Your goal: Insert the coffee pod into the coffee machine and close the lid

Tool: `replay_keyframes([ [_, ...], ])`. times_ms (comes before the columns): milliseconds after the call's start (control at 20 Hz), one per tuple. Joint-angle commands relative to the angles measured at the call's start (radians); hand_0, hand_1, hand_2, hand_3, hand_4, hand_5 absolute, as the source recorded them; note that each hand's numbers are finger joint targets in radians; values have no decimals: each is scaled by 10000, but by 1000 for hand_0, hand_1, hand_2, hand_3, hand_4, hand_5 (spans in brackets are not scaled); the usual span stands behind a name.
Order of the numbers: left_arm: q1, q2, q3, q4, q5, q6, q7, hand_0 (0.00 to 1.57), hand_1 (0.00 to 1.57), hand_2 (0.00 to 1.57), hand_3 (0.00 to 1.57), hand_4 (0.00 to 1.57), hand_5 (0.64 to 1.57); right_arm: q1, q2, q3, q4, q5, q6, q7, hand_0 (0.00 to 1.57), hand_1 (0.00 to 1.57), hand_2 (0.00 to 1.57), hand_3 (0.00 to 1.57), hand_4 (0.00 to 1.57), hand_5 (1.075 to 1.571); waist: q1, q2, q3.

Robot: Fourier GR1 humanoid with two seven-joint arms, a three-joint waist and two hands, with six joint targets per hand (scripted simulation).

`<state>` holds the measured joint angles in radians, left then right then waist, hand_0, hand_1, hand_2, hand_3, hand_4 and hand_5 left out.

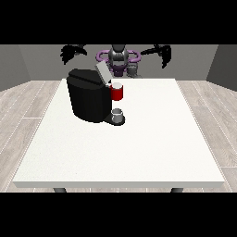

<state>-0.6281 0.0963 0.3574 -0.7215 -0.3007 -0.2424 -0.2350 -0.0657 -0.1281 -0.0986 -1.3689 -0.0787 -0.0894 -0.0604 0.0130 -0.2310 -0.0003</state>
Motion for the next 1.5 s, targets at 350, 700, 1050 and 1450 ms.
replay_keyframes([
  [350, 1243, -377, 155, -947, 1273, -904, -369, 0, 0, 0, 0, 27, 1571, -1670, -643, 231, -961, -316, 1011, 783, 0, 0, 0, 0, 0, 1571, 841, 559, 1],
  [700, 1898, -910, -511, -2676, 1622, -589, 829, 0, 0, 0, 0, 112, 1571, -1769, -476, 1003, -810, 663, 891, 1049, 0, 0, 0, 0, 238, 1571, 1384, 266, 5],
  [1050, 2805, -840, -860, -4245, 2438, -437, 1151, 0, 0, 0, 0, 0, 1571, -2420, -655, 414, -301, -18, 1699, 795, 0, 0, 0, 0, 0, 1571, 1084, 1274, 5],
  [1450, 3257, -528, -1219, -5739, 2895, -87, 2239, 0, 0, 0, 0, 0, 1571, -3098, -95, 431, 680, 184, 1404, 522, 0, 0, 0, 0, 0, 1571, 955, 1770, 4],
])
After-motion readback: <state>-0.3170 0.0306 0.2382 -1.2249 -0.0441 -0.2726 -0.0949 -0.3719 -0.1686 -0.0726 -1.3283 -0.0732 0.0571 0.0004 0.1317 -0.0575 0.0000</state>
